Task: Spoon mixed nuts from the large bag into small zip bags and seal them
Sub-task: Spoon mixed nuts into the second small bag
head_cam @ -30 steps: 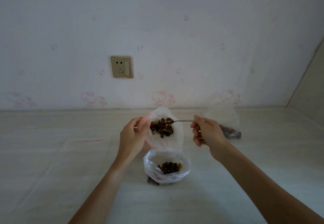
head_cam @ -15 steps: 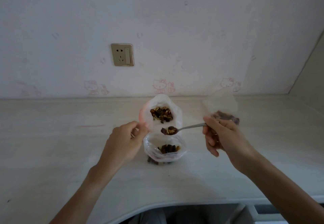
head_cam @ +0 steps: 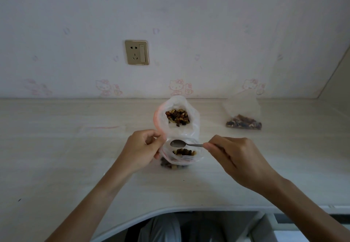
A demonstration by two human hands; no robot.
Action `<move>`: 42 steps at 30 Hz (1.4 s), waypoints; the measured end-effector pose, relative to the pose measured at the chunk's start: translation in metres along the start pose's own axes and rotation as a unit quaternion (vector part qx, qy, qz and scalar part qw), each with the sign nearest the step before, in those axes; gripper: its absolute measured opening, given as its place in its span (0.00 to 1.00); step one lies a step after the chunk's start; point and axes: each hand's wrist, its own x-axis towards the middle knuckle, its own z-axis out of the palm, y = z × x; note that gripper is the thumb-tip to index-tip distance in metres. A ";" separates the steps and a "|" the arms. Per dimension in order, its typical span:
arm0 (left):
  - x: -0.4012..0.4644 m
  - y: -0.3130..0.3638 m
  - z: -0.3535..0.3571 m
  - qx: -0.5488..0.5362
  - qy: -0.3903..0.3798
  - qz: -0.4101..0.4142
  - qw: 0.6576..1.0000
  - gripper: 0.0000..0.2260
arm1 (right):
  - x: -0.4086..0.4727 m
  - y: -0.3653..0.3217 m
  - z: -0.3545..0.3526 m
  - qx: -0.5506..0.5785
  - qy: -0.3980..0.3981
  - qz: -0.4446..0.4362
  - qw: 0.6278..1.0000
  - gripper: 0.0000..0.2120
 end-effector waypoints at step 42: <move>0.136 -0.006 0.028 0.213 0.146 0.165 0.952 0.13 | 0.081 0.077 0.076 0.269 0.110 0.513 0.808 0.21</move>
